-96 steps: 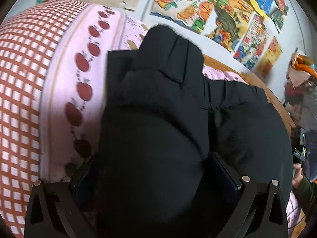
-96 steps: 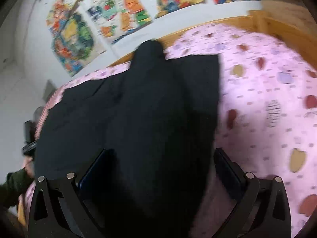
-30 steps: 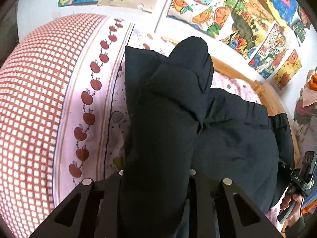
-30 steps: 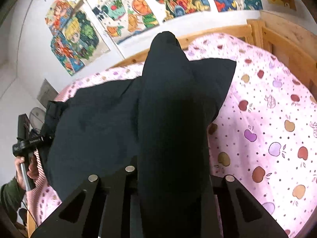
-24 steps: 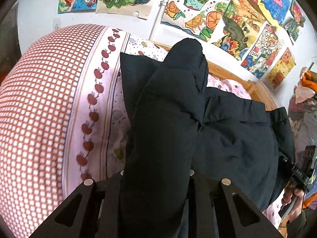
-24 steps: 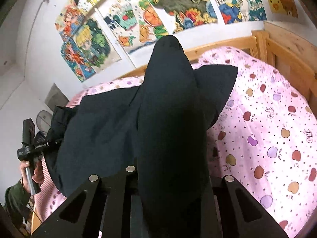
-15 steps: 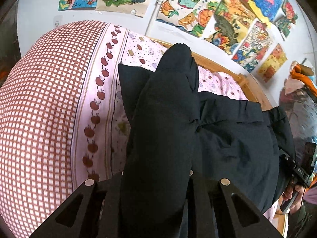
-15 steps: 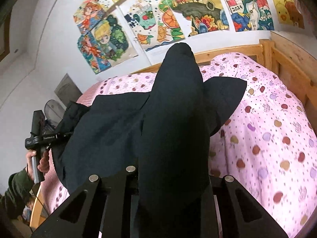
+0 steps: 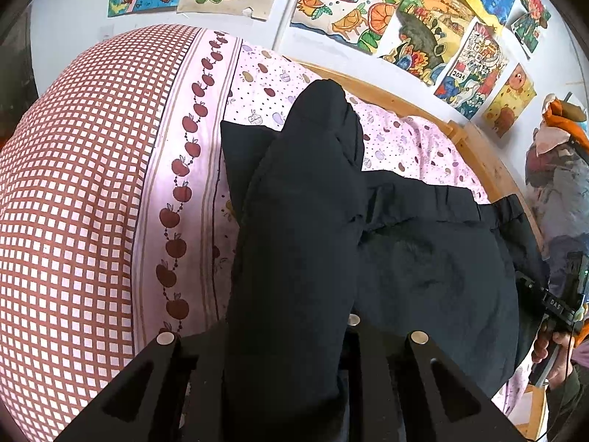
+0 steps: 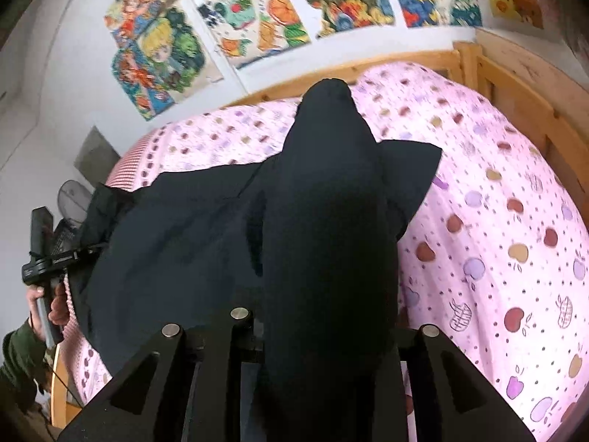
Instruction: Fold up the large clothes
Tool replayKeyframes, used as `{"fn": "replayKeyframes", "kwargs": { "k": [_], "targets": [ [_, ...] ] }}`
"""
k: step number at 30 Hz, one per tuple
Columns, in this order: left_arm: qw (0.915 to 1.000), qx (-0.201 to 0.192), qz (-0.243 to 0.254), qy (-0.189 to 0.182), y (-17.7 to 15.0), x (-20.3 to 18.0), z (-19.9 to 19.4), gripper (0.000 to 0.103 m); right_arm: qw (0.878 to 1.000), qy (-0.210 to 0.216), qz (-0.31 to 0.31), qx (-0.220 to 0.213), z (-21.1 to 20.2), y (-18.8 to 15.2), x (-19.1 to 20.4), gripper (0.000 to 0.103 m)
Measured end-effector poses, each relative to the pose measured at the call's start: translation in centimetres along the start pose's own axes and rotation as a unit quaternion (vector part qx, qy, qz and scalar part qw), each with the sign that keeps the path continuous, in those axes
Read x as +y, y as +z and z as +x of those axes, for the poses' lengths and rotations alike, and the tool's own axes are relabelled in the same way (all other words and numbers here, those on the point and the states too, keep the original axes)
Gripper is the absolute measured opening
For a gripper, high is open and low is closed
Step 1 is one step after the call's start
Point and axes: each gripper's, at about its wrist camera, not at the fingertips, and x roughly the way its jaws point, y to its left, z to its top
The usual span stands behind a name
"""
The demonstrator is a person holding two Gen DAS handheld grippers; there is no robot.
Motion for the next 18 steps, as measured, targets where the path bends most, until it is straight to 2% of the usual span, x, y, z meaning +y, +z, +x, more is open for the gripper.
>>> {"fn": "replayKeyframes", "kwargs": {
  "k": [2,7,8,9,11,12,14,18],
  "targets": [
    [1.0,0.001,0.002,0.007,-0.1,0.1,0.2,0.023,1.0,-0.007,0.007,0.006,0.5,0.0,-0.4,0.028],
    [0.9989,-0.006,0.011,0.044,-0.5,0.1,0.9,0.038,0.999,-0.035,0.014,0.02,1.7,-0.3,-0.9,0.061],
    [0.9986,-0.014,0.012,0.05,-0.6,0.1,0.9,0.043,0.998,-0.048,0.019,0.021,1.8,-0.4,-1.0,0.063],
    [0.9981,-0.022,0.011,0.057,-0.9,0.2,0.9,0.057,0.997,-0.066,0.025,0.021,1.7,-0.5,-1.0,0.066],
    [0.997,-0.036,0.003,0.069,-1.4,0.4,0.7,0.082,0.994,-0.101,0.033,0.012,1.3,-0.6,-1.0,0.079],
    [0.9959,-0.052,-0.005,0.073,-1.7,0.7,0.3,0.087,0.992,-0.121,0.03,-0.004,0.7,-0.5,-0.8,0.092],
    [0.9939,-0.078,-0.02,0.075,-2.1,1.0,-0.5,0.089,0.99,-0.138,0.023,-0.03,-0.6,-0.5,-0.5,0.093],
    [0.9898,-0.118,-0.043,0.068,-2.6,1.5,-2.2,0.098,0.988,-0.137,0.012,-0.068,-2.6,-0.9,0.3,0.094]
  ]
}}
